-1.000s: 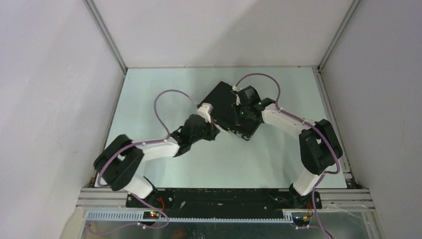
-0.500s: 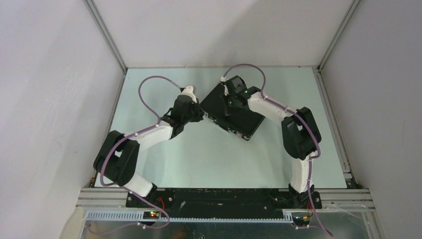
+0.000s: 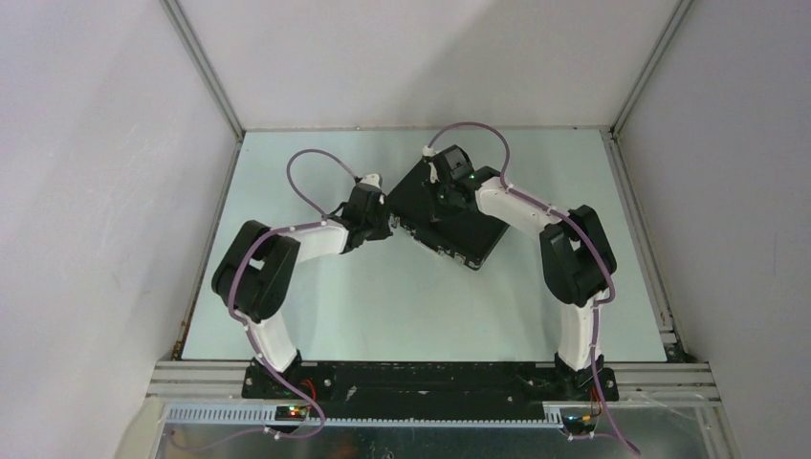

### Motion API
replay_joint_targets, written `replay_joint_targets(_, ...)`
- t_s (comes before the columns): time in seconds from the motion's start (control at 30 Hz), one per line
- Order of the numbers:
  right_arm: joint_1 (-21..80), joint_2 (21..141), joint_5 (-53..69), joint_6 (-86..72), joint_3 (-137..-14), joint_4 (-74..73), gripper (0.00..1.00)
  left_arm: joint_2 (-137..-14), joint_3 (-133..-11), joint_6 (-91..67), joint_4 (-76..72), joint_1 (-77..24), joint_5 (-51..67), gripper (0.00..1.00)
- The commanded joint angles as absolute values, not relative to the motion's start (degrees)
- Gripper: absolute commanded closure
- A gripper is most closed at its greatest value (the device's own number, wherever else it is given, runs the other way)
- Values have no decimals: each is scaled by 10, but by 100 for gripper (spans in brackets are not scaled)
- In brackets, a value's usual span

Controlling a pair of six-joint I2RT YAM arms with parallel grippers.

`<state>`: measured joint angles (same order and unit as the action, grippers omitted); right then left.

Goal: Pack up texas hold em set

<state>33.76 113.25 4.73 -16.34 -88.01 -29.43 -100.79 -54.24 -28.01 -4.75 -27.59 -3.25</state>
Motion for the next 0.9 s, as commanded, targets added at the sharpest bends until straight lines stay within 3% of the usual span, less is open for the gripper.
replay_joint_targets(0.0,340,1156,38,-157,-866,-313,100,-1023,-546,-284,-27,-273,-66,100)
replay_joint_targets(0.57,339,1136,36,-157,-838,-286,100,-1000,-524,-292,-74,-269,-53,100)
replay_joint_targets(0.87,339,1128,28,-159,-826,-277,100,-992,-539,-294,-57,-265,-118,100)
